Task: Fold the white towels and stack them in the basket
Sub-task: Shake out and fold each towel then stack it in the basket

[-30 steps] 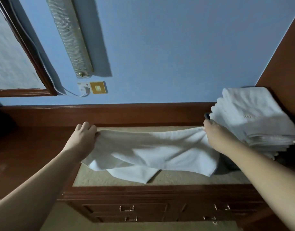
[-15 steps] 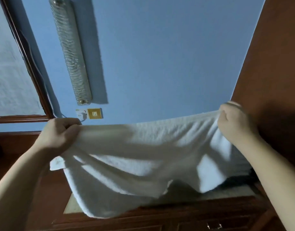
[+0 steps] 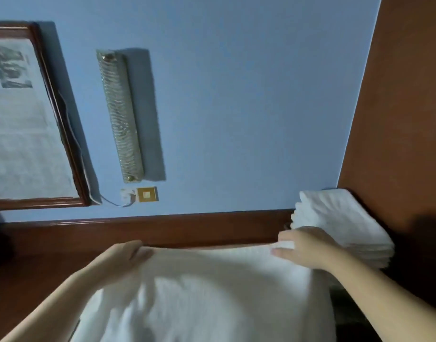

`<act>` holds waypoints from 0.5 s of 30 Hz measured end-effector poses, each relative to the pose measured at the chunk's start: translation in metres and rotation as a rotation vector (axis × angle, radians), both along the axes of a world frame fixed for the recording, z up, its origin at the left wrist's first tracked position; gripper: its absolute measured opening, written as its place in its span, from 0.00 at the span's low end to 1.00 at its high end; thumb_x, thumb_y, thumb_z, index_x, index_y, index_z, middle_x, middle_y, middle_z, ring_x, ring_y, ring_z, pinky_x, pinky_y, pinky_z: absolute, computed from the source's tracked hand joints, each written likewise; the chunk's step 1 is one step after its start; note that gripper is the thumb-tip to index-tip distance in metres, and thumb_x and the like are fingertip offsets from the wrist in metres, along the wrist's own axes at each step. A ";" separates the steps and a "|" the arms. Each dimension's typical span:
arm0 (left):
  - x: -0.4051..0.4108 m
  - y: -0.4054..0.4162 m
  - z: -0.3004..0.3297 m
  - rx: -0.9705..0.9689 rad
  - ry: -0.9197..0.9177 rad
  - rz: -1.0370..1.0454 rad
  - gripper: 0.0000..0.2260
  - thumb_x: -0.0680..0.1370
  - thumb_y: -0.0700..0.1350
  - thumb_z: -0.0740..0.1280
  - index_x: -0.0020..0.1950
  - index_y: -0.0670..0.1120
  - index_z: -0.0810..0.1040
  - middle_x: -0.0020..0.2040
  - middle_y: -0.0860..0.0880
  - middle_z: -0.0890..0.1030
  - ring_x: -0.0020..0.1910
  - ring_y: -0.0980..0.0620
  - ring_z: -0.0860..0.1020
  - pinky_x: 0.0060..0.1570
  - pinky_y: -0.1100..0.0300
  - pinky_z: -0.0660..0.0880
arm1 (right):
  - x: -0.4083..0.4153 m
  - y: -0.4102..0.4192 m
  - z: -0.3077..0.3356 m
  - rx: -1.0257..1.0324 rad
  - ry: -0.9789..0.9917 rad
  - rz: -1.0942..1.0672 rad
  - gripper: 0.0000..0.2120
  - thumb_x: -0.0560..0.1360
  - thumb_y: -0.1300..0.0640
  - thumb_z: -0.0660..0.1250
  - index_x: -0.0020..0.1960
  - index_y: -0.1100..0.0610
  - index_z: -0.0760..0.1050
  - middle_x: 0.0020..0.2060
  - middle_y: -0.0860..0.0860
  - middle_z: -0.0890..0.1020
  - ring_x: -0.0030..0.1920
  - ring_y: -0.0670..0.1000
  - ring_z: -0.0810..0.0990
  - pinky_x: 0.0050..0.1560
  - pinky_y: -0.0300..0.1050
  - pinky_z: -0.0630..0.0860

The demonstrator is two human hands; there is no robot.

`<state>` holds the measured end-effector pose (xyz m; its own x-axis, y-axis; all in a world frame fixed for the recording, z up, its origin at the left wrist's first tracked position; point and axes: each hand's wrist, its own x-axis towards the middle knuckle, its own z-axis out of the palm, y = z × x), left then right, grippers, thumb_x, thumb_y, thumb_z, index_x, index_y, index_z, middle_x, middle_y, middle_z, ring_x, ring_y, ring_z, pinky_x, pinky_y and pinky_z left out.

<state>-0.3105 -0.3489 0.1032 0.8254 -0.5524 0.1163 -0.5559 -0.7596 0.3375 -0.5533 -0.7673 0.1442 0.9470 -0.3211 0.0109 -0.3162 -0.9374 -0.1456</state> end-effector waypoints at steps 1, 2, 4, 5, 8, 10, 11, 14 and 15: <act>-0.007 0.004 -0.024 0.024 0.037 0.004 0.26 0.77 0.73 0.63 0.44 0.49 0.76 0.37 0.52 0.82 0.35 0.57 0.80 0.40 0.57 0.77 | 0.000 -0.001 -0.025 0.018 0.022 -0.026 0.27 0.72 0.23 0.60 0.43 0.47 0.71 0.37 0.47 0.79 0.42 0.46 0.78 0.42 0.43 0.73; -0.011 0.011 -0.047 0.061 0.075 0.014 0.29 0.73 0.76 0.63 0.44 0.49 0.76 0.36 0.52 0.82 0.33 0.56 0.79 0.36 0.58 0.76 | -0.001 -0.003 -0.046 0.037 0.024 -0.050 0.29 0.72 0.23 0.60 0.42 0.50 0.69 0.36 0.48 0.78 0.41 0.47 0.78 0.43 0.44 0.74; -0.009 0.019 -0.078 0.122 0.114 0.034 0.34 0.68 0.81 0.64 0.44 0.49 0.76 0.36 0.51 0.82 0.30 0.56 0.77 0.32 0.58 0.73 | -0.001 -0.005 -0.075 0.048 0.030 -0.068 0.31 0.74 0.23 0.59 0.41 0.52 0.66 0.36 0.48 0.77 0.39 0.49 0.78 0.45 0.47 0.75; -0.004 0.020 -0.085 0.160 0.113 0.026 0.33 0.67 0.81 0.65 0.43 0.49 0.76 0.35 0.52 0.81 0.30 0.56 0.76 0.33 0.58 0.73 | 0.000 -0.007 -0.083 0.024 0.043 -0.059 0.30 0.75 0.23 0.58 0.41 0.52 0.65 0.35 0.48 0.76 0.39 0.50 0.77 0.45 0.49 0.75; 0.012 0.018 -0.099 0.175 0.022 -0.072 0.28 0.71 0.75 0.68 0.40 0.48 0.72 0.35 0.52 0.76 0.32 0.56 0.74 0.36 0.55 0.73 | 0.011 -0.014 -0.101 -0.068 0.086 0.017 0.24 0.82 0.30 0.50 0.42 0.50 0.63 0.37 0.46 0.75 0.41 0.55 0.78 0.42 0.52 0.73; 0.030 0.017 -0.110 0.108 -0.039 -0.151 0.21 0.76 0.66 0.68 0.40 0.51 0.71 0.37 0.54 0.73 0.34 0.57 0.73 0.35 0.57 0.70 | 0.020 -0.027 -0.116 -0.076 0.122 0.055 0.17 0.85 0.40 0.49 0.44 0.50 0.62 0.39 0.48 0.77 0.42 0.58 0.78 0.45 0.53 0.75; 0.040 0.016 -0.117 0.095 -0.044 -0.173 0.16 0.77 0.62 0.70 0.40 0.53 0.70 0.38 0.55 0.72 0.35 0.58 0.72 0.35 0.59 0.69 | 0.024 -0.034 -0.123 -0.069 0.144 0.060 0.15 0.84 0.43 0.49 0.44 0.50 0.61 0.39 0.49 0.78 0.41 0.57 0.78 0.46 0.54 0.76; 0.070 0.012 -0.139 0.133 -0.042 -0.190 0.18 0.78 0.47 0.76 0.44 0.67 0.71 0.40 0.57 0.72 0.36 0.60 0.72 0.35 0.60 0.69 | 0.042 -0.053 -0.149 -0.049 0.202 0.034 0.12 0.81 0.43 0.49 0.45 0.49 0.59 0.44 0.49 0.78 0.43 0.57 0.78 0.45 0.54 0.75; 0.081 0.009 -0.148 0.146 -0.005 -0.169 0.19 0.77 0.46 0.76 0.44 0.69 0.71 0.40 0.58 0.73 0.37 0.60 0.73 0.36 0.60 0.69 | 0.051 -0.059 -0.157 -0.043 0.220 0.040 0.11 0.82 0.44 0.50 0.46 0.49 0.60 0.47 0.51 0.79 0.46 0.58 0.79 0.45 0.53 0.73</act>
